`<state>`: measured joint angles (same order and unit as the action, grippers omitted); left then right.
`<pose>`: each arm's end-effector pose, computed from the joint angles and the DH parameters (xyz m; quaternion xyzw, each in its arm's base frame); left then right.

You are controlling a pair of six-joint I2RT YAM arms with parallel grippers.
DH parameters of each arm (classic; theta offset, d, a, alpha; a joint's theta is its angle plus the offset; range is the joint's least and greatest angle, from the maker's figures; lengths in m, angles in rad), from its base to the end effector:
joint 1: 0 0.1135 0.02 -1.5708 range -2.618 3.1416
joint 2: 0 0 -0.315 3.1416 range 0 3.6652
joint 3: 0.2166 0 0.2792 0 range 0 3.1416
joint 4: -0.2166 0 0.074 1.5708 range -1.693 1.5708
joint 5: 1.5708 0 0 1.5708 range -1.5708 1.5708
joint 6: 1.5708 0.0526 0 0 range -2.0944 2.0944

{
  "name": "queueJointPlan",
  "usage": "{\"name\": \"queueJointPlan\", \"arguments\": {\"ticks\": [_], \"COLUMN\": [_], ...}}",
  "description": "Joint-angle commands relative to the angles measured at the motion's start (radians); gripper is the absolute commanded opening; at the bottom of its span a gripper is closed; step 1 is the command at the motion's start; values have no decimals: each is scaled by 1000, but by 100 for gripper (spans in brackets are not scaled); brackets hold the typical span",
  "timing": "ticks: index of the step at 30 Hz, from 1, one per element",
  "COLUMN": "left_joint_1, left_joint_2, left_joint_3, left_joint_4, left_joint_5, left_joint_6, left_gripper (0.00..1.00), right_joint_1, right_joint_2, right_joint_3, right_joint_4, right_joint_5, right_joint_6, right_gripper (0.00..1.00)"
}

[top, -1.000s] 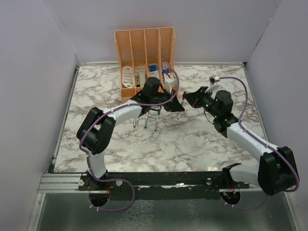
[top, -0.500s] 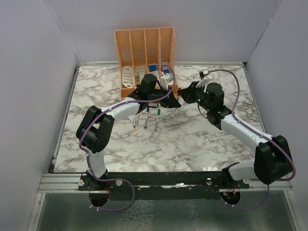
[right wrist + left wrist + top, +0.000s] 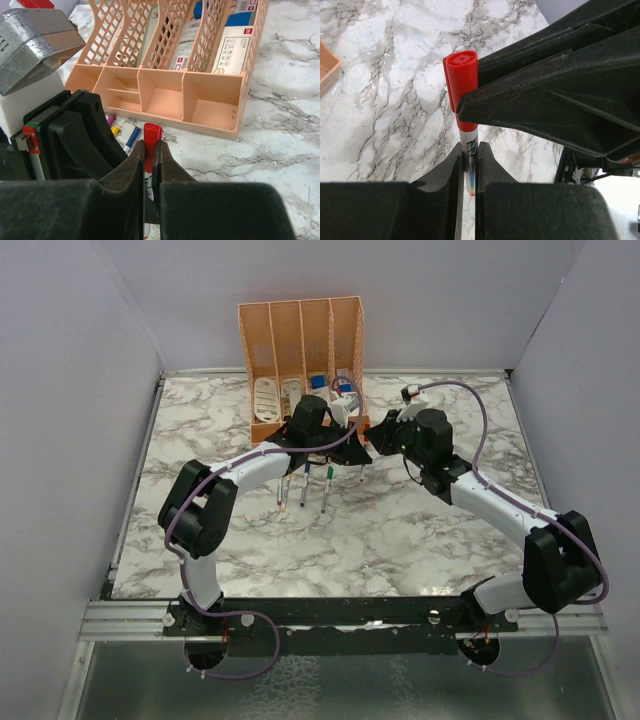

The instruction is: Insert the pens into the pen caps

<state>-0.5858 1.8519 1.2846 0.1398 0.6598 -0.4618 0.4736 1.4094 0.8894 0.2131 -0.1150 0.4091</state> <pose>0.3778 -0.2893 0.2723 0.2242 0.7833 -0.4919 0.3069 0.3142 0.1678 0.3028 -0.0599 0.8040 0.2938 0.5134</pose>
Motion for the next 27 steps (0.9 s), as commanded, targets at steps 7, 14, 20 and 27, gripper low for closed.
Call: {"name": "queueJointPlan", "arguments": {"ticks": [7, 14, 20, 27], "left_joint_1": [44, 52, 52, 52], "left_joint_2": [-71, -87, -145, -237], "left_joint_3": [27, 0, -67, -116], "left_joint_4": [215, 119, -23, -71], "left_joint_5": [-135, -141, -173, -207], "left_joint_6": [-3, 19, 72, 93], "left_gripper": [0, 0, 0, 0], "right_joint_1": [74, 74, 74, 74], "right_joint_2": [75, 97, 101, 211], "right_joint_3": [22, 80, 138, 225], "right_joint_4": [-294, -284, -256, -300], "right_joint_5": [-179, -198, -102, -81], "right_joint_6": [-43, -39, -30, -37], "right_gripper": [1, 1, 1, 1]}}
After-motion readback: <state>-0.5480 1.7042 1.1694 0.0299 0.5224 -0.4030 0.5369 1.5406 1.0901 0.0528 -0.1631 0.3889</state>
